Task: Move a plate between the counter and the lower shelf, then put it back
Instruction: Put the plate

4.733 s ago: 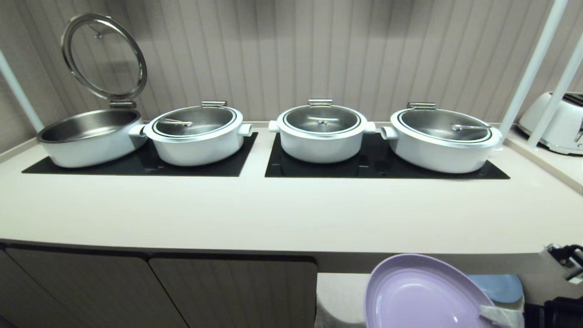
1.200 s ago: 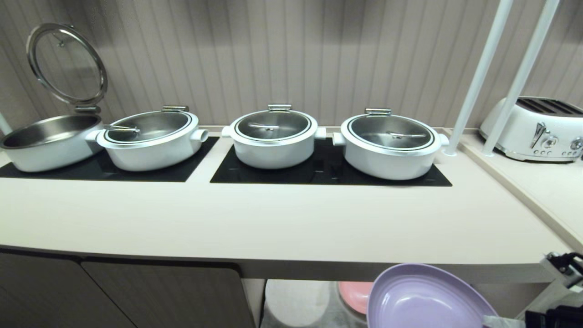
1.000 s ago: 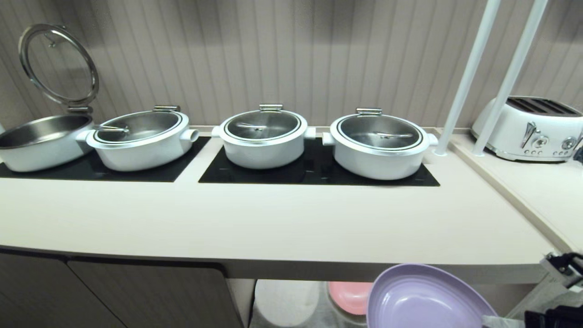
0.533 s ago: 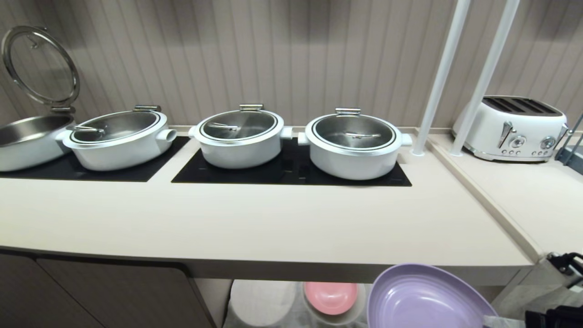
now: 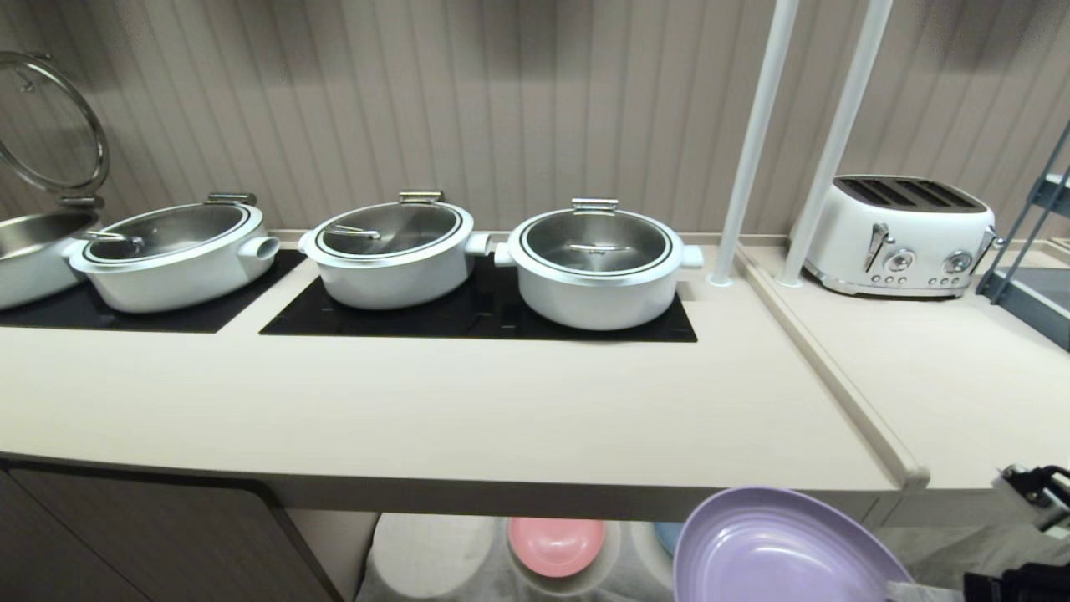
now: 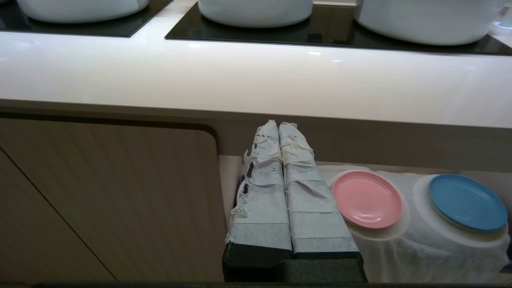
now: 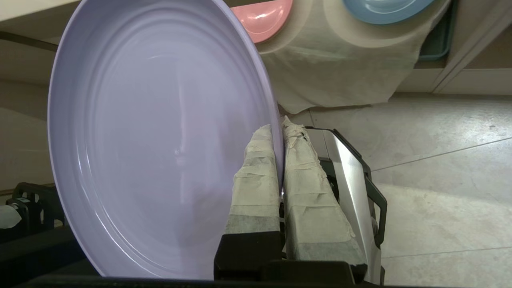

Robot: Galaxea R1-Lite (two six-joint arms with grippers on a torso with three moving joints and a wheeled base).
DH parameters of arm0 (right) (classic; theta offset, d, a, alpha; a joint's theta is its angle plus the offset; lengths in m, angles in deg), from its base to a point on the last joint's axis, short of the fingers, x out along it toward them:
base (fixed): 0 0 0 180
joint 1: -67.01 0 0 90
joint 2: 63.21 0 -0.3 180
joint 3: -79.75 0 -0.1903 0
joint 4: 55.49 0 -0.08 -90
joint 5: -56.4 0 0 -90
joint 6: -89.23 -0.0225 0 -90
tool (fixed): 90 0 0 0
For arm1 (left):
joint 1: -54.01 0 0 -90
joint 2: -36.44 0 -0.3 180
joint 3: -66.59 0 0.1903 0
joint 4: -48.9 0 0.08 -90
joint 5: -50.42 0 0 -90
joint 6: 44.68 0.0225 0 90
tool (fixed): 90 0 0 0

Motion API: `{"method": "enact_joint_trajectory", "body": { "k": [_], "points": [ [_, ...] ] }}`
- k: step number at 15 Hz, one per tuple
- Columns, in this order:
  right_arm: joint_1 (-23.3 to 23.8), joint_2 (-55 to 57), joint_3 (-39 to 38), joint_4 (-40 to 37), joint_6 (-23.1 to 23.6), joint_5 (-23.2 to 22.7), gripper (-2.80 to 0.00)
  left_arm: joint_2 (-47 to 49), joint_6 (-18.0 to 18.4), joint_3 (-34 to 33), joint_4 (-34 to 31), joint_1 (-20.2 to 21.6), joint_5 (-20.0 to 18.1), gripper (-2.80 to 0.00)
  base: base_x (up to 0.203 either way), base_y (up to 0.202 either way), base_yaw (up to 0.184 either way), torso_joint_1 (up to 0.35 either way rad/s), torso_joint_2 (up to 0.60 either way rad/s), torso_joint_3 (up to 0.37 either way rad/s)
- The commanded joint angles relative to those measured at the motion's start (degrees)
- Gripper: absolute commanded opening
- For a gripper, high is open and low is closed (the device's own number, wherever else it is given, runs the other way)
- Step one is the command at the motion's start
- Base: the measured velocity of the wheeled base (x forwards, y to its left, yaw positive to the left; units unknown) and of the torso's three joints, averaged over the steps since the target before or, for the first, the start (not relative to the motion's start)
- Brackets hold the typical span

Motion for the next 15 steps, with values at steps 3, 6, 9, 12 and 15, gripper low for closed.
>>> {"method": "enact_joint_trajectory", "body": {
  "k": [3,6,9,12,15],
  "points": [
    [0.05,0.08,-0.03,0.00,-0.11,-0.11,-2.80,0.04,-0.05,0.00,0.01,-0.02,0.03,-2.80,0.000,-0.084,0.001,0.000,0.00,0.003],
    [0.05,0.08,-0.03,0.00,-0.11,-0.11,-2.80,0.04,-0.14,0.00,0.01,0.06,0.03,-2.80,0.000,0.000,0.000,0.000,0.00,0.000],
    [0.14,0.08,-0.03,-0.08,-0.11,-0.11,-2.80,0.04,-0.14,0.00,0.01,0.05,0.03,-2.80,0.000,0.000,0.000,0.000,0.00,0.000],
    [0.23,0.34,0.23,-0.17,-0.20,-0.11,-2.80,0.04,-0.14,0.00,0.01,-0.02,0.03,-2.80,0.000,0.000,0.000,0.000,0.00,0.000],
    [0.30,2.60,1.84,-0.19,-0.20,-0.05,-2.80,0.04,-0.14,0.00,0.01,0.06,0.03,-2.80,0.000,0.000,0.000,0.000,0.00,0.000]
  ]
}}
